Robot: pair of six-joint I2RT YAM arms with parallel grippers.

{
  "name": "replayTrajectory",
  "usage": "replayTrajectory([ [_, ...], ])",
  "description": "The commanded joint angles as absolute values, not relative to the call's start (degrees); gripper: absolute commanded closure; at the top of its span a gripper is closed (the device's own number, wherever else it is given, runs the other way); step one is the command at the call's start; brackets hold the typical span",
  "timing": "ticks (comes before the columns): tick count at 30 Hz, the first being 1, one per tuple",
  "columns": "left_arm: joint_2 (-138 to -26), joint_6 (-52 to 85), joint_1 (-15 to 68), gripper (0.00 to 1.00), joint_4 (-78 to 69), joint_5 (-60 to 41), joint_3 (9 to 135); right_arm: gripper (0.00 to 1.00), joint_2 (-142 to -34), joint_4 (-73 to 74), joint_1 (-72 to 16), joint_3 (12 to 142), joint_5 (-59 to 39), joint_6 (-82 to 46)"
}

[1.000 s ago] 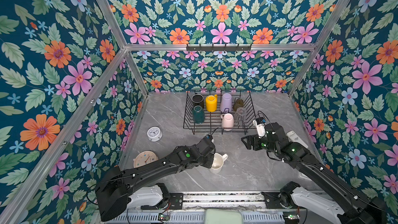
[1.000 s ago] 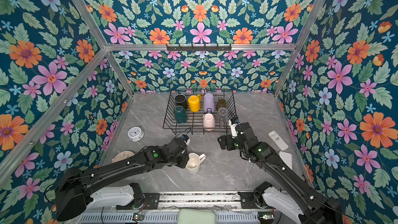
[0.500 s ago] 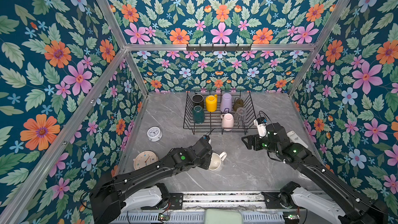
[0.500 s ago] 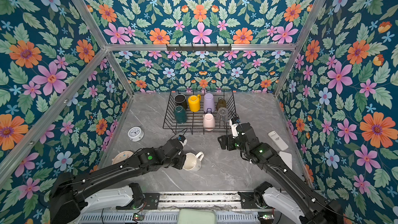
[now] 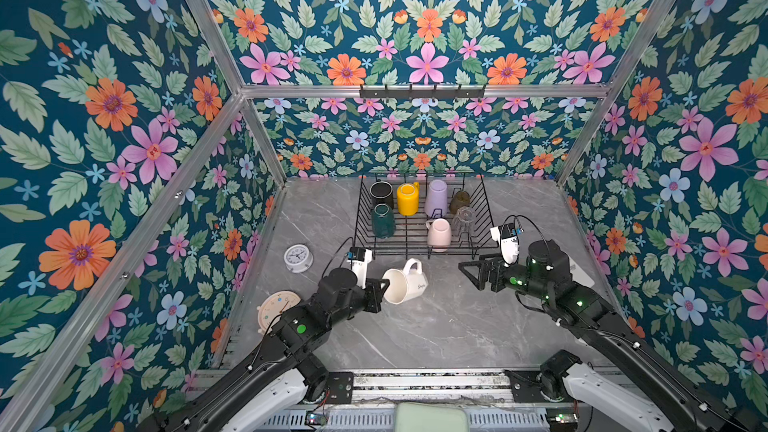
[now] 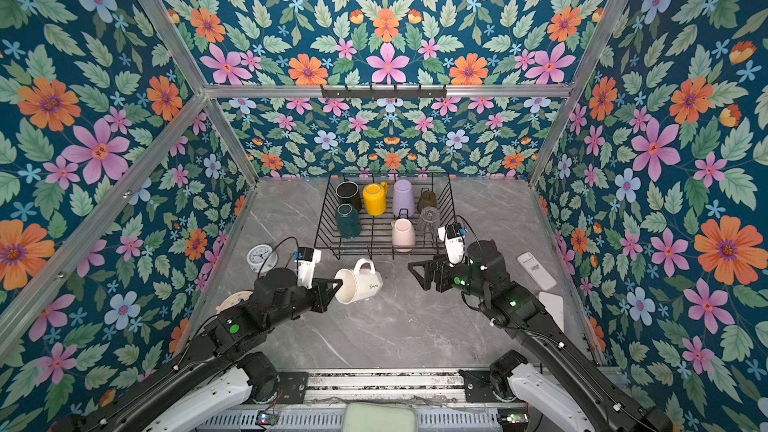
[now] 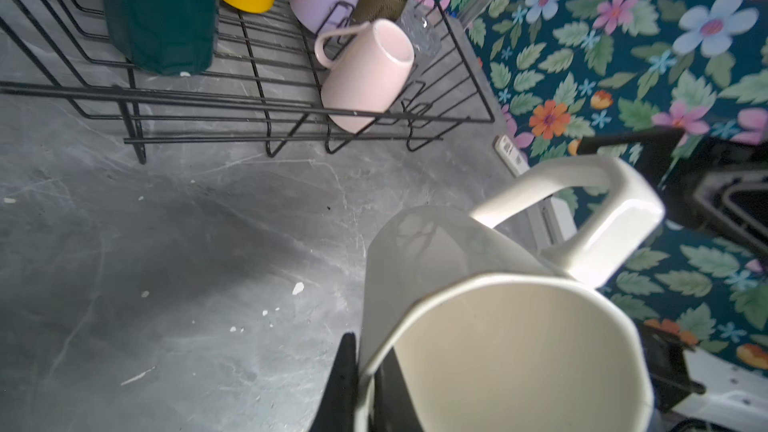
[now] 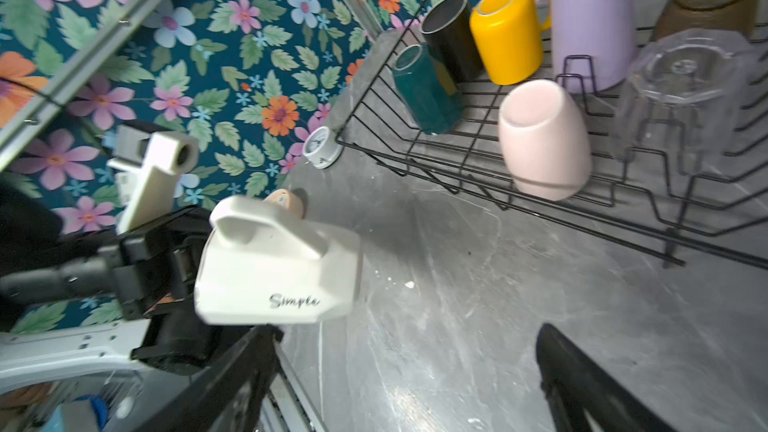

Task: Load the cups into the dish rack
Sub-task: 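Grasp the cream mug with the left gripper and lift it, then hold the cream mug up and close the right gripper on it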

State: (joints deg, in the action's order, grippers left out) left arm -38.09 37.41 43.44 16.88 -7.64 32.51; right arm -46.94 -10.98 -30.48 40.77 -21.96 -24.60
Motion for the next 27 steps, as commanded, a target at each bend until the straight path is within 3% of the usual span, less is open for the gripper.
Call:
replayTrajectory([
  [1, -37.5, 40.4, 38.8, 1.0, 3.2, -20.9, 30.9, 0.03, -47.4, -3.5, -30.5, 40.0, -29.2, -27.3],
  [10, -41.7, 45.6, 34.8, 1.0, -16.1, -36.1, 26.8, 0.02, -50.5, 8.0, -30.5, 37.5, -38.1, -32.2],
  [27, -46.1, 53.7, 32.5, 1.0, -33.5, -43.6, 22.8, 0.02, -54.6, 19.3, -33.0, 35.6, -47.5, -33.8],
])
